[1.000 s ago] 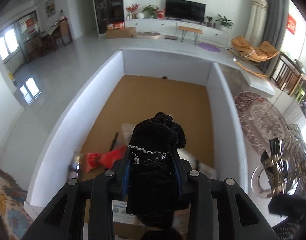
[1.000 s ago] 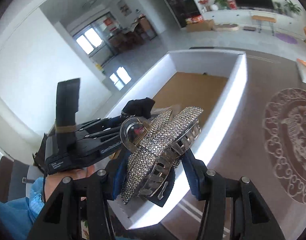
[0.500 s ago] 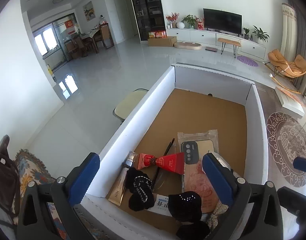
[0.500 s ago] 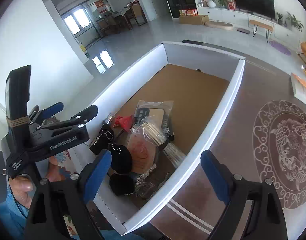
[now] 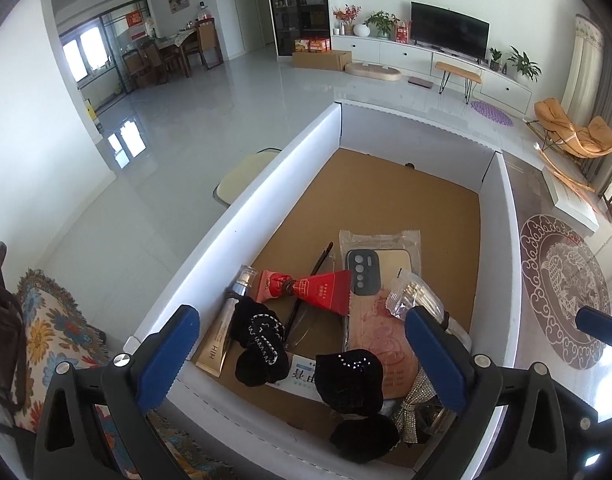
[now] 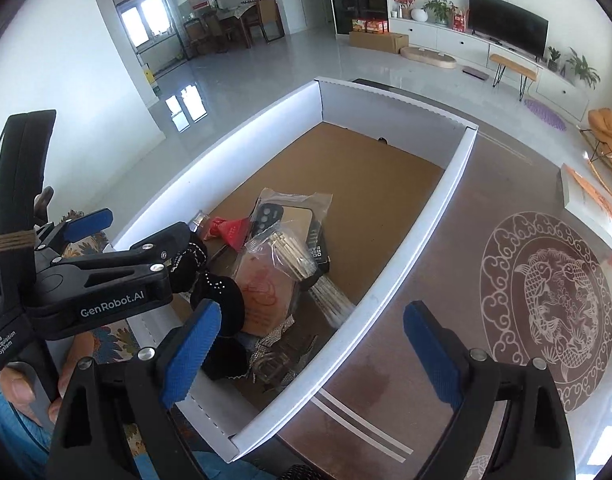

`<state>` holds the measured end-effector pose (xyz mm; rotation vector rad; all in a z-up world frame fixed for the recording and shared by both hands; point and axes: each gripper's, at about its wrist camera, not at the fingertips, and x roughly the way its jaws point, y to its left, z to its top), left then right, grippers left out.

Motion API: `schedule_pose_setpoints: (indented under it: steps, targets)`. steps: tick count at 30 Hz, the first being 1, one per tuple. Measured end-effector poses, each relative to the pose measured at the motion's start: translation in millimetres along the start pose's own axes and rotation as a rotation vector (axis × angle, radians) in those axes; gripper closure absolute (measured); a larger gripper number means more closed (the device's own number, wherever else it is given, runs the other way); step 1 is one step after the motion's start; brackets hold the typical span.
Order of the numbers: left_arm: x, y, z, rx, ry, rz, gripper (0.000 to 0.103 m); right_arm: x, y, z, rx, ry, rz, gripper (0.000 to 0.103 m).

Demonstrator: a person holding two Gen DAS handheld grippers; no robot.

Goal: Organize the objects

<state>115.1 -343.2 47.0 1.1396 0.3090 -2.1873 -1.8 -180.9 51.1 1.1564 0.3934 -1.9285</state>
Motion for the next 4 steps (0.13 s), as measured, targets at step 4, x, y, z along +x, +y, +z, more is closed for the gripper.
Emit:
schedule_pose_setpoints:
  steps: [4]
  targets:
    - [-5.1,1.4,-0.8,-0.025,-0.045,0.03,0.0,-1.0,1.0,-0.5,-0.007,-0.005,-0.002,0.01]
